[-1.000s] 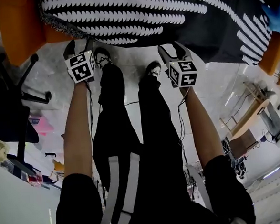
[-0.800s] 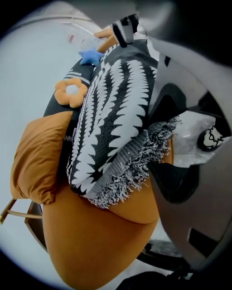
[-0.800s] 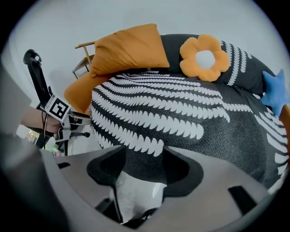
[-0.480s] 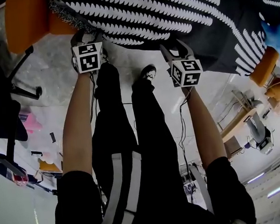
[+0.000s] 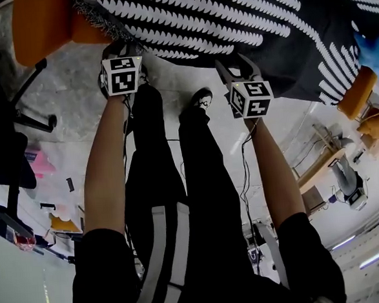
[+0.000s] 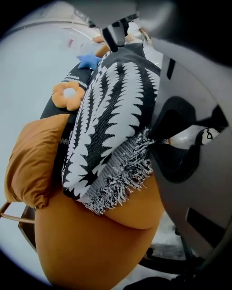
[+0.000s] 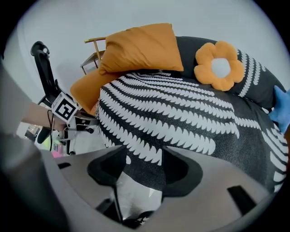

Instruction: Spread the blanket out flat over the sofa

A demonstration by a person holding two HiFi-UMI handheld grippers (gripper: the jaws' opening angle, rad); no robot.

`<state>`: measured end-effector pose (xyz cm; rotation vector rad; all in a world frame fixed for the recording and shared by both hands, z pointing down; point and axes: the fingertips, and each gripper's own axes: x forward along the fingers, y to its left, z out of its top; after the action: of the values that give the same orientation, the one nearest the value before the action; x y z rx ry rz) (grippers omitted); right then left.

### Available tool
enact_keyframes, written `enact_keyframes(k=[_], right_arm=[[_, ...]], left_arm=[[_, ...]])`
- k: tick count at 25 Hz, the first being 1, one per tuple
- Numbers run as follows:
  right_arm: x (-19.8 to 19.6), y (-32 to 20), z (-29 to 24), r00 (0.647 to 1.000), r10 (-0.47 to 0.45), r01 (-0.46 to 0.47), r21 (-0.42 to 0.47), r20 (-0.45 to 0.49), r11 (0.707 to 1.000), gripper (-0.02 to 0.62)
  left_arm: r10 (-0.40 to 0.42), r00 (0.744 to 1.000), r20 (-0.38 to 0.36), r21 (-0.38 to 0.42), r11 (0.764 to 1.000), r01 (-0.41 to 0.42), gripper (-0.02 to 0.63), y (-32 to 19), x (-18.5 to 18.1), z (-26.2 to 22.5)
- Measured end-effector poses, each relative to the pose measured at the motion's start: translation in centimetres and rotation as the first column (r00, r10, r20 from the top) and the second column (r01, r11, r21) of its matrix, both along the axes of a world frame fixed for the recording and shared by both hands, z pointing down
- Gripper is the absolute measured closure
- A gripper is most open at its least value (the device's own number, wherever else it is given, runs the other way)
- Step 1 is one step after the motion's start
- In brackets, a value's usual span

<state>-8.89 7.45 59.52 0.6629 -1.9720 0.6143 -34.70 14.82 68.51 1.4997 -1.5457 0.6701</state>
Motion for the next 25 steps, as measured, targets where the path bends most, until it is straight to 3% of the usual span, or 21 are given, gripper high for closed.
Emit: enact_keyframes(k=[5, 10, 18, 22, 25], right_arm=[[0.1, 0.2, 0.3, 1.0, 0.002, -0.002, -0.008, -0.013, 1.0, 0.347], [-0.3, 0.6, 0.5, 1.0, -0.009, 0.009, -0.02, -0.005, 1.0, 0.348], [-6.0, 1.8, 1.5, 0.995, -0.096, 0.098, -0.042, 0.032, 0.994, 0.348], [-9.3, 2.1, 1.9, 0.991, -0.119, 0.122, -0.051, 0.054, 0.991, 0.348], [-10.8, 1.8, 2.4, 0.99, -0.127, 0.13, -0.057, 0.063, 0.99, 0.348]], left_arm=[[-0.007, 1.0, -0.001, 0.038, 0.999, 0.007, 0.566, 0.5, -0.8, -1.3], [-0.029, 1.0, 0.007, 0.02, 0.999, 0.029, 0.566, 3.0, -1.9, -2.4], [-0.134, 0.987, 0.088, -0.07, 0.988, 0.14, 0.566, 8.8, -8.8, -2.4], [-0.222, 0.962, 0.16, -0.127, 0.962, 0.243, 0.567, 12.0, -14.1, -2.2], [-0.272, 0.951, 0.146, -0.137, 0.947, 0.291, 0.566, 12.7, -16.4, -2.0]])
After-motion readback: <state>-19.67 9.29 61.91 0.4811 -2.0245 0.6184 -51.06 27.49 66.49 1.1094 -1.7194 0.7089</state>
